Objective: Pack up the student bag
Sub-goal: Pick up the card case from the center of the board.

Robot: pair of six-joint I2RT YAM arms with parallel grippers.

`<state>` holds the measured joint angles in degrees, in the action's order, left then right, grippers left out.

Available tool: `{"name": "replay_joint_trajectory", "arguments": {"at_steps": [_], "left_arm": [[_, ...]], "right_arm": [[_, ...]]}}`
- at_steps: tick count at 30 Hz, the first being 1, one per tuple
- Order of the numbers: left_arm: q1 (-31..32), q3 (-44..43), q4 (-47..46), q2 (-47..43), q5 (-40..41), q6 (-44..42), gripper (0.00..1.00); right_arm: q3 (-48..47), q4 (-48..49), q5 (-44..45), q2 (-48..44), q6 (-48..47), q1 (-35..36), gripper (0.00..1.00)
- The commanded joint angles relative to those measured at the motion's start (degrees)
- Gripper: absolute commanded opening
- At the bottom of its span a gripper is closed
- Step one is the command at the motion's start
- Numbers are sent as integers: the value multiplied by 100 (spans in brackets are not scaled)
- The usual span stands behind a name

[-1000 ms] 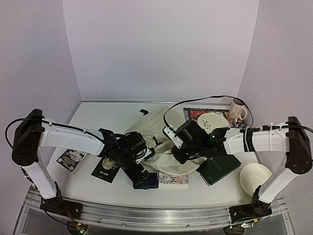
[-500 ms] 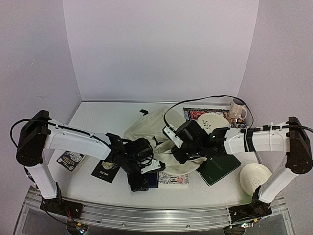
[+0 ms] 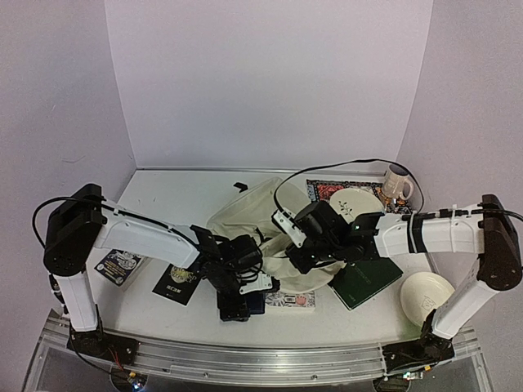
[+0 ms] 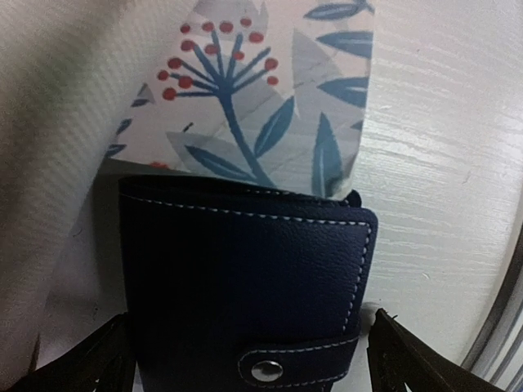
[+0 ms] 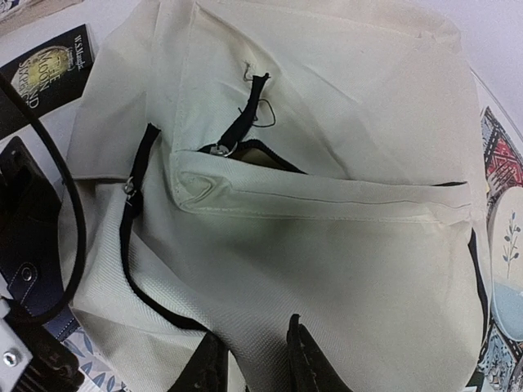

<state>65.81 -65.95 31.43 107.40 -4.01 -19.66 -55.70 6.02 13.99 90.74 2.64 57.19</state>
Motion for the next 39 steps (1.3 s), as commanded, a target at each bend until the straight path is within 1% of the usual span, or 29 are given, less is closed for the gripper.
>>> {"name": "replay_joint_trajectory", "arguments": {"at_steps": [1,6,10,16,24,31,35,36,38,39], "left_arm": [[-91,-200,10,249,-90,-53,98],[-137,-295,13,119,-38,-48,99],[-184,-301,21,226,-168,-28,98],[-327,-298,110,342,-513,383,92],[-332,-278,418,-143,-732,896,68],[-332,-132,489,-913,-514,1221,65],[-335,-138,496,-1501,-205,1538,66],[-333,-186,491,-1626,-154,1649,66],[-331,-320,470,-1789,-61,1870,66],[-331,-393,456,-1823,33,2066,66]], "right_arm": [[-7,-10,-76,-193,88,-1,25],[12,-13,-100,-219,105,-3,25],[24,-13,-93,-226,106,1,25],[41,-13,-113,-273,114,2,25],[24,-5,-459,-230,139,0,25],[62,-5,-680,-322,284,2,25],[68,-7,-720,-568,535,2,30],[58,-11,-745,-629,635,3,33],[23,-6,-792,-741,863,0,45],[8,-5,-807,-789,975,4,47]]}}
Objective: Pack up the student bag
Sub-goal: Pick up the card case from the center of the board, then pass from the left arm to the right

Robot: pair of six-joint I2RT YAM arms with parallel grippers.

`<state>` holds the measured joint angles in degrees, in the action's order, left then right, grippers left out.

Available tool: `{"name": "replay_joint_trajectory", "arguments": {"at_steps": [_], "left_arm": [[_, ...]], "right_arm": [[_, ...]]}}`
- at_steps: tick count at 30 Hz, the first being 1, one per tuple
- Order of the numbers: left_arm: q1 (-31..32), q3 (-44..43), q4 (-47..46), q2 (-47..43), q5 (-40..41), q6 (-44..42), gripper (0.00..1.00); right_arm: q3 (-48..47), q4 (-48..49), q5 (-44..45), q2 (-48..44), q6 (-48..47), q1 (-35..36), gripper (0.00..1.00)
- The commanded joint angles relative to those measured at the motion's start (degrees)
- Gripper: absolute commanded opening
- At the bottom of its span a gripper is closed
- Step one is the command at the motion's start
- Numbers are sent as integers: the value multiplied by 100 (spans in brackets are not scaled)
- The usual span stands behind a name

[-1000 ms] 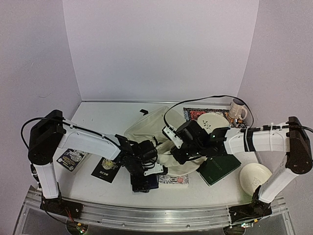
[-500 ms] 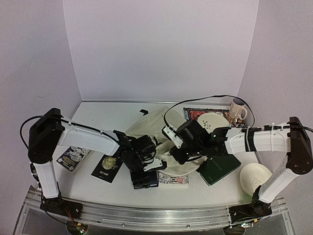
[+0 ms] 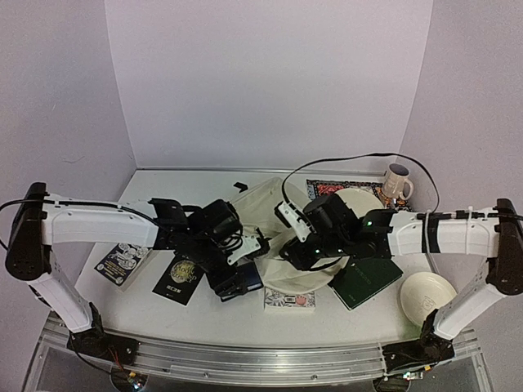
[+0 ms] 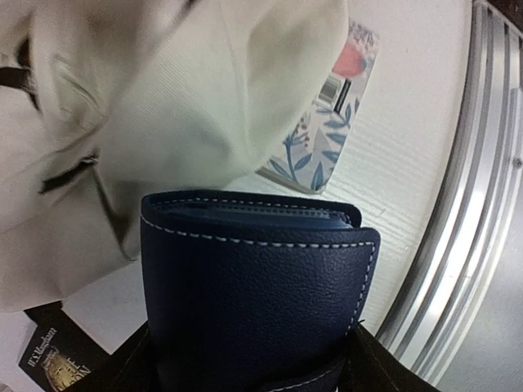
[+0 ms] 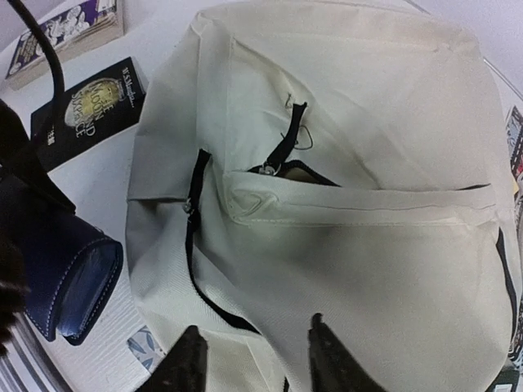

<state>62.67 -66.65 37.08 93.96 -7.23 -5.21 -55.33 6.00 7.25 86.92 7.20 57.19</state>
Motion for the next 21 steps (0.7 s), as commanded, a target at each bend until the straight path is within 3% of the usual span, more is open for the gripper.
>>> {"name": "replay_joint_trajectory", "arguments": {"at_steps": [1,6,15,21], "left_arm": [[-18,-395,-121,-493,455,805,66],[-19,-664,-248,-343,1098,1618,67],[-17,-641,-1114,-237,1487,2872,68],[-2,-488,-1831,-222,1239,3333,68]], "right_arm": [[-42,-2,-144,-452,626,6,49],[-133,37,-207,-611,1215,-3,57],[330,874,-255,-1203,2317,3,70],[544,1360,-365,-1347,2959,-14,76]]}}
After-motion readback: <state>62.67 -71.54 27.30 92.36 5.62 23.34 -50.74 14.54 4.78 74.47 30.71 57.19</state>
